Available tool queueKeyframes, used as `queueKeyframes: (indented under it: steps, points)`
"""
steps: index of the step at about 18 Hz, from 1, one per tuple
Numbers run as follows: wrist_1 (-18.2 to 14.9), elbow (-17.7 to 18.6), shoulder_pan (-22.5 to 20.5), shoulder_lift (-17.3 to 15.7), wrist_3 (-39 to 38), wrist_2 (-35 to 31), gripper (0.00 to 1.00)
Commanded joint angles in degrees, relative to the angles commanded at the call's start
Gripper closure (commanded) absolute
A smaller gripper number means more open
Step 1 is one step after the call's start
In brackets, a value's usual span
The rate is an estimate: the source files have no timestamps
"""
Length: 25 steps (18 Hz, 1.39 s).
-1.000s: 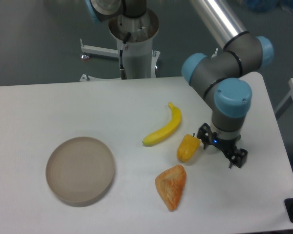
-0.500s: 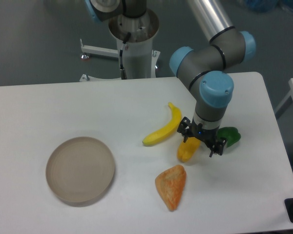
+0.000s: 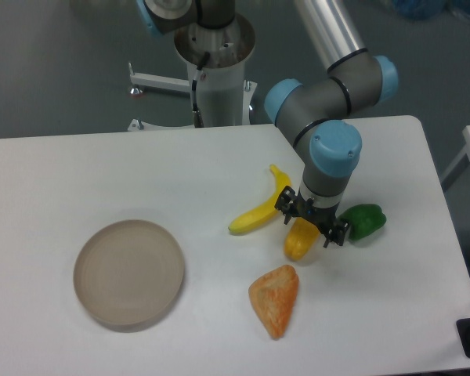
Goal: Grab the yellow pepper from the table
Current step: 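Lower the gripper around the yellow pepper and close it, then lift the held yellow pepper up off the table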
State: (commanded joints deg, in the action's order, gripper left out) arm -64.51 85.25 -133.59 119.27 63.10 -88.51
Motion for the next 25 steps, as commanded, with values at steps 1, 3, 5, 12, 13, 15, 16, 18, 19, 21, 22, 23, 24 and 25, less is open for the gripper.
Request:
queueKeyframes:
  steps: [1, 3, 5, 12, 13, 15, 16, 18, 19, 21, 22, 23, 24, 25]
  points:
    - [-0.09, 0.09, 0.00, 0.00, 0.09, 0.00, 0.00]
    - [0.00, 0.26, -0.09, 0.00, 0.09, 0.00, 0.00]
    - [0.00, 0.44, -0.09, 0.26, 0.09, -0.09, 0.00]
    - [0.00, 0.27, -0.44, 0.97, 0.96, 0.00, 0.16]
    - [0.00, 0.35, -0.61, 0.88, 1.58, 0.00, 0.26]
    - [-0.09, 0.09, -0.70, 0.79, 1.93, 0.00, 0.43]
    - [-0.09, 0.09, -0.70, 0.79, 1.94, -0.09, 0.50]
    - [-0.17, -0.08, -0.79, 0.79, 2.02, 0.00, 0.59]
    - [-0.26, -0.52, -0.88, 0.79, 2.02, 0.00, 0.60]
    - [-0.35, -1.31, -1.14, 0.79, 2.02, 0.00, 0.60]
    - [-0.52, -1.93, -1.14, 0.70, 2.02, 0.00, 0.60]
    - [-0.79, -2.71, -1.14, 0.70, 2.11, -0.09, 0.60]
    - [-0.96, -3.59, -1.14, 0.62, 2.20, 0.00, 0.60]
    - [-1.14, -5.17, -1.06, 0.44, 2.46, 0.00, 0.60]
